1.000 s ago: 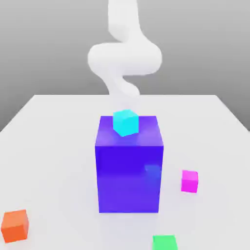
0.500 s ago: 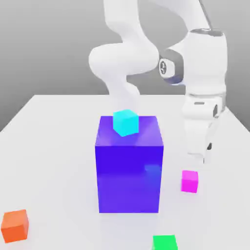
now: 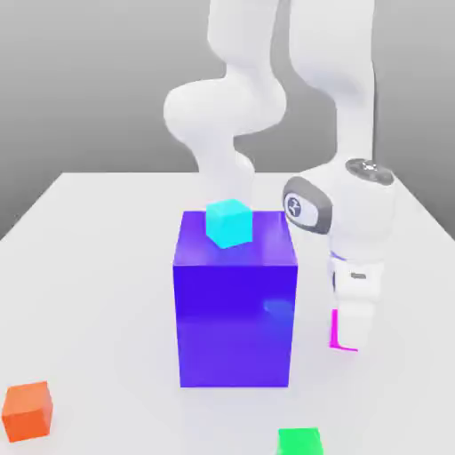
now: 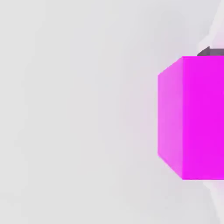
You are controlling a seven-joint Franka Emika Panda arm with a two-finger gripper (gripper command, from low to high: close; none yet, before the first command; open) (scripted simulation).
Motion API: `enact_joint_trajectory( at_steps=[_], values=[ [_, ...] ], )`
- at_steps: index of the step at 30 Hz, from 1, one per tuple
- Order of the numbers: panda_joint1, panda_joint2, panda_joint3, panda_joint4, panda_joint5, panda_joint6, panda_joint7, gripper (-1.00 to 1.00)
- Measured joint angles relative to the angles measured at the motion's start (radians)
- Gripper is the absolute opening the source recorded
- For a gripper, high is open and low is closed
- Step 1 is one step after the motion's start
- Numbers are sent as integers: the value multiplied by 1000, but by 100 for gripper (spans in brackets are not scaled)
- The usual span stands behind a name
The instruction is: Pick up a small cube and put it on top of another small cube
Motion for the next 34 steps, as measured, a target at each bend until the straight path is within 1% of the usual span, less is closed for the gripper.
enact_joint_trajectory(
  at_steps=[4, 9, 12, 14, 17, 25, 27, 29, 30, 34],
  values=[
    [-30, -100, 35, -19, 23, -81, -19, -100],
    [-37, -266, 60, -42, 92, -223, -61, -100],
    [-39, -253, 20, 40, 90, -292, 18, -100],
    [-103, -226, -17, 110, 91, -335, 80, -100],
    [-145, -181, -52, 218, 99, -398, 171, -100],
    [-235, -56, -169, 507, 164, -566, 384, -100],
    [-250, 2, -172, 535, 188, -537, 390, -100],
    [-262, 71, -161, 546, 212, -480, 378, -100],
    [-268, 98, -154, 549, 221, -456, 373, 100],
    [-268, 98, -154, 549, 221, -456, 373, 100]
  ],
)
